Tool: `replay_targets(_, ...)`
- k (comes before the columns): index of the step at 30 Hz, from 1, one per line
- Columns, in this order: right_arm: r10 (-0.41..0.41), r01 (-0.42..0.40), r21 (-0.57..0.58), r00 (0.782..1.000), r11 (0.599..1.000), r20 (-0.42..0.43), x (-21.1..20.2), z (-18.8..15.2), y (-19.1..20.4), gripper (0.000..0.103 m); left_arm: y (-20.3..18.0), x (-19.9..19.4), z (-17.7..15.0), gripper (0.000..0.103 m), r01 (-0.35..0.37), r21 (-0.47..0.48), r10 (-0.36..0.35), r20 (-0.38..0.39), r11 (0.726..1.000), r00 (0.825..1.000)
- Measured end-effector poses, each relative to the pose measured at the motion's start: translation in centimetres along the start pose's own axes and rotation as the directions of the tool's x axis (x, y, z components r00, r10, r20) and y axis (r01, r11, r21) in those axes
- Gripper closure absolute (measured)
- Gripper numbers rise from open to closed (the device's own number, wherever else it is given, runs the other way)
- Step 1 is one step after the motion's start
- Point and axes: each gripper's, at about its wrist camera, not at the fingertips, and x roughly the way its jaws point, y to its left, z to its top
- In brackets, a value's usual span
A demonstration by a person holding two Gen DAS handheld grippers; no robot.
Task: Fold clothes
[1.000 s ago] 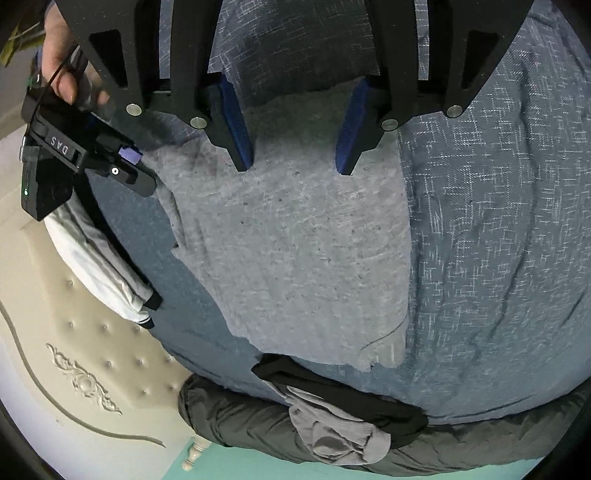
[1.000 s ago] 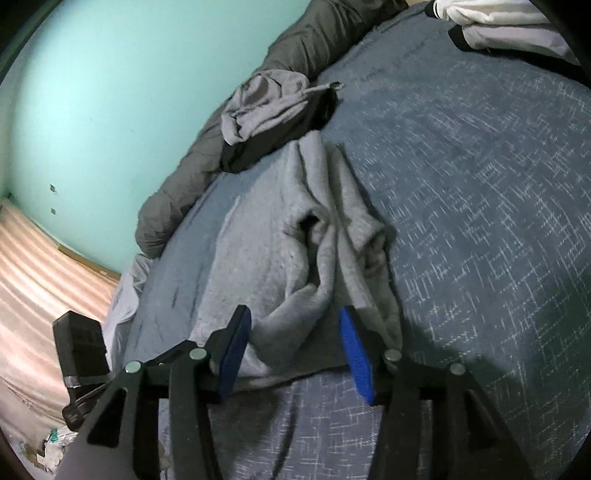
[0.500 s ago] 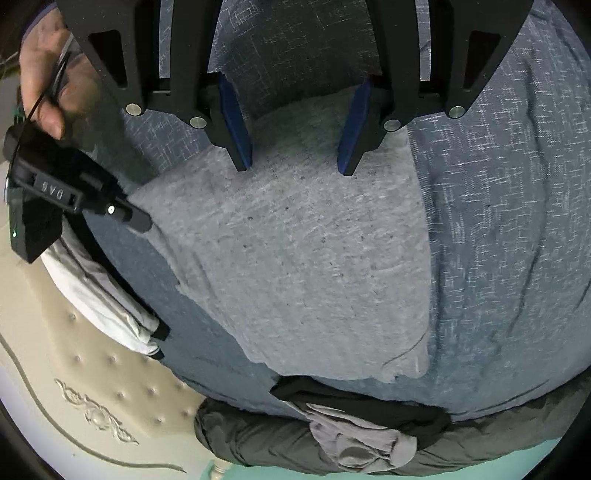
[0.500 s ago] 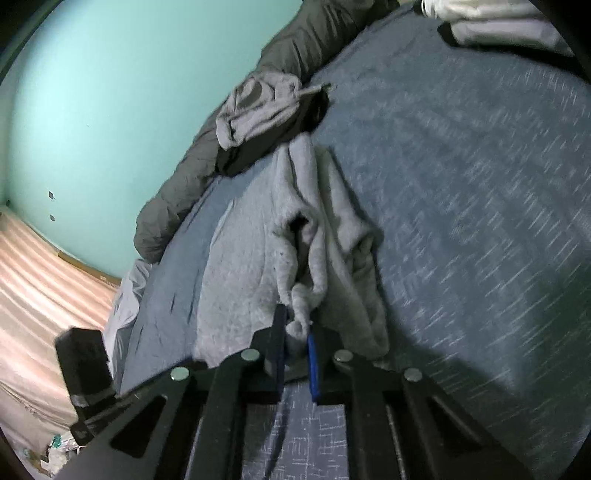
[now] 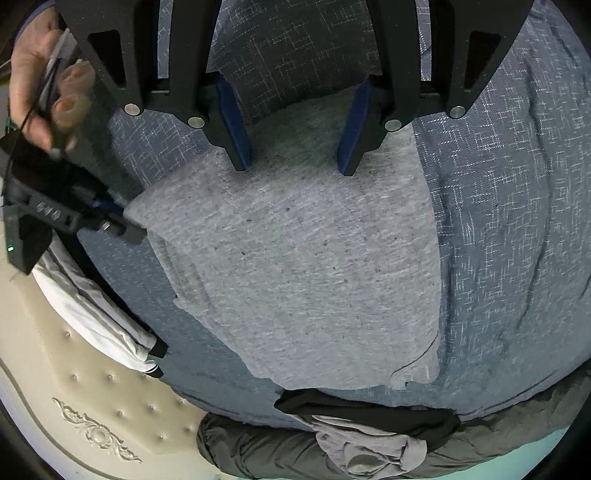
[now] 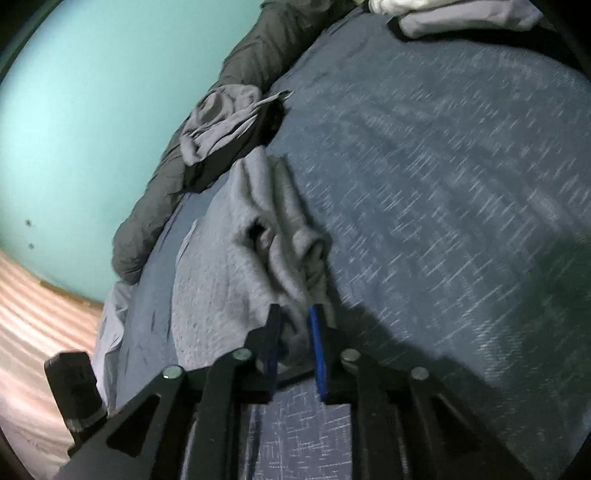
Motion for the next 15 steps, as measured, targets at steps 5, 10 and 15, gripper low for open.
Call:
replay_targets(5, 0.066, -0.057, -0.112, 0.995, 0.992, 0.078, -1.8, 0.4, 2.7, 0.083, -0.3, 0.0, 0.0, 0.049, -0.013, 0.012, 0.013, -0.003, 1.000, 1.000)
replay_targets(10, 0.123, -0.128, -0.202, 0.992, 0.971, -0.038, 0.9, -0.5, 5.4, 0.080, -0.2, 0.1, 0.0, 0.048, -0.018, 0.019, 0.019, -0.015, 1.000, 1.000)
replay_targets(15, 0.041, -0.056, -0.136, 0.993, 0.989, -0.110, 3.6, -0.9, 3.2, 0.083, -0.4, 0.1, 0.2, 0.048, -0.019, 0.039, 0.021, -0.033, 0.999, 0.999)
